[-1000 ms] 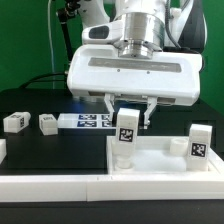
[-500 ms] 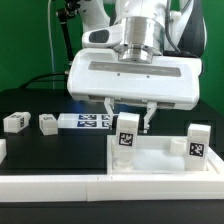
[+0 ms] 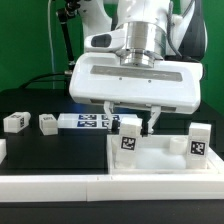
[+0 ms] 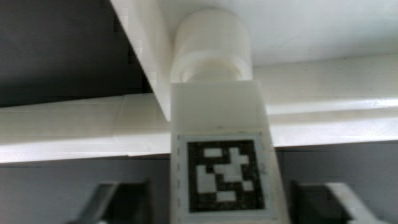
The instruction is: Assemble square table
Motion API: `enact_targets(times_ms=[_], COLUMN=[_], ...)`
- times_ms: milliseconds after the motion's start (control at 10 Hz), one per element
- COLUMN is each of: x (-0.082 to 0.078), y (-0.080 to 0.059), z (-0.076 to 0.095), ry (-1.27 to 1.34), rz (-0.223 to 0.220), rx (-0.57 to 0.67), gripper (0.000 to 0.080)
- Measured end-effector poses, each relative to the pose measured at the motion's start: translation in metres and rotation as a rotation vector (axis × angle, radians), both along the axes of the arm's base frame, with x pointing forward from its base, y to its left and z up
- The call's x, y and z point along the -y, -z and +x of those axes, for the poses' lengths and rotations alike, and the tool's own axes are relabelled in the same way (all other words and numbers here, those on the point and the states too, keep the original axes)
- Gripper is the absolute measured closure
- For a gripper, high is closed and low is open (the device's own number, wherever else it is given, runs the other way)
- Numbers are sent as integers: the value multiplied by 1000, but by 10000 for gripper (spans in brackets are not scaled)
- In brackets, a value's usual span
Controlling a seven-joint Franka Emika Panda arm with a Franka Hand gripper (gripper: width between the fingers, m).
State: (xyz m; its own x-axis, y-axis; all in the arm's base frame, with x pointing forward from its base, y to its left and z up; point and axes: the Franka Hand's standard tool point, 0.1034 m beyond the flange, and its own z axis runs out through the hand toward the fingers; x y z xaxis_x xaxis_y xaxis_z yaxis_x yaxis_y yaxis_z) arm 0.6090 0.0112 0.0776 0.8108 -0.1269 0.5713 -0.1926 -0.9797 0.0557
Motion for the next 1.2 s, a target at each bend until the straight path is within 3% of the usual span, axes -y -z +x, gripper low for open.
enact_targets(times_ms=[100,200,800,1000,1200], x=[0,0,4,23,25], y=[0,0,0,-13,-23], z=[0,0,0,8,14], ry=[0,0,-7,22,35], rz=[0,0,-5,37,85], rx=[0,0,-13,-65,-136], gripper=[234,173,151,151,151])
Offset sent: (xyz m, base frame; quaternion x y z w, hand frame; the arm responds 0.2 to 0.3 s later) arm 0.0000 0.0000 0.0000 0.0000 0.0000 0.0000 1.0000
